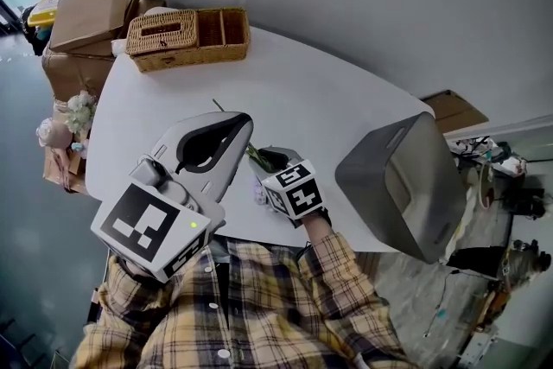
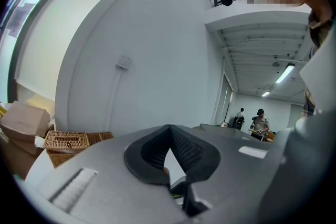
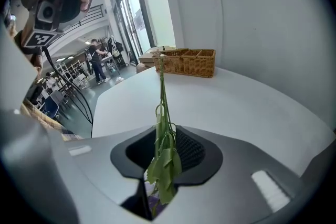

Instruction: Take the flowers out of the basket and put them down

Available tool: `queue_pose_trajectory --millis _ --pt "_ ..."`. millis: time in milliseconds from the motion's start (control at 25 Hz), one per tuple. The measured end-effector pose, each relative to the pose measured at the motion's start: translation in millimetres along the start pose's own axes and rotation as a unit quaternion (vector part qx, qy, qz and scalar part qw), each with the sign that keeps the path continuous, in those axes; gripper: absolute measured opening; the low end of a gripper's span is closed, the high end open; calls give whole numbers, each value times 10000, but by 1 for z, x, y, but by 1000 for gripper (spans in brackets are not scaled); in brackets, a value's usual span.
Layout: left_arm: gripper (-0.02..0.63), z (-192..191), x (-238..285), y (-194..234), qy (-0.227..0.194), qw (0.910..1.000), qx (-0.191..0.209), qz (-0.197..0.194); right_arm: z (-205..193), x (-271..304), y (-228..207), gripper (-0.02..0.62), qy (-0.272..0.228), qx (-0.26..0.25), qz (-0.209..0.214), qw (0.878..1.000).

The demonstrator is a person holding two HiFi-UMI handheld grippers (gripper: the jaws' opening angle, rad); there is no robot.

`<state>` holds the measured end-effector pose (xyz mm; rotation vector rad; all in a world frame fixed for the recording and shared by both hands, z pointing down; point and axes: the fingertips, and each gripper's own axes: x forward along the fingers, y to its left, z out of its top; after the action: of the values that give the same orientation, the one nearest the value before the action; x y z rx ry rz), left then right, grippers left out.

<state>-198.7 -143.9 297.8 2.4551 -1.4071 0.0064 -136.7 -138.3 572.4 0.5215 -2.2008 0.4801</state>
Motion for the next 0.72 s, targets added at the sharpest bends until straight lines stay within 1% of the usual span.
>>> queue_pose_trajectory --millis 320,400,720 --pt "14 -6 -6 3 37 9999 -32 100 3 7 10 145 10 69 213 9997" --pt "14 -6 -7 2 40 9999 -31 112 6 6 12 162 -39 117 259 9996" --pt "14 -5 -6 -4 29 10000 31 47 20 -7 15 176 -389 334 333 9981"
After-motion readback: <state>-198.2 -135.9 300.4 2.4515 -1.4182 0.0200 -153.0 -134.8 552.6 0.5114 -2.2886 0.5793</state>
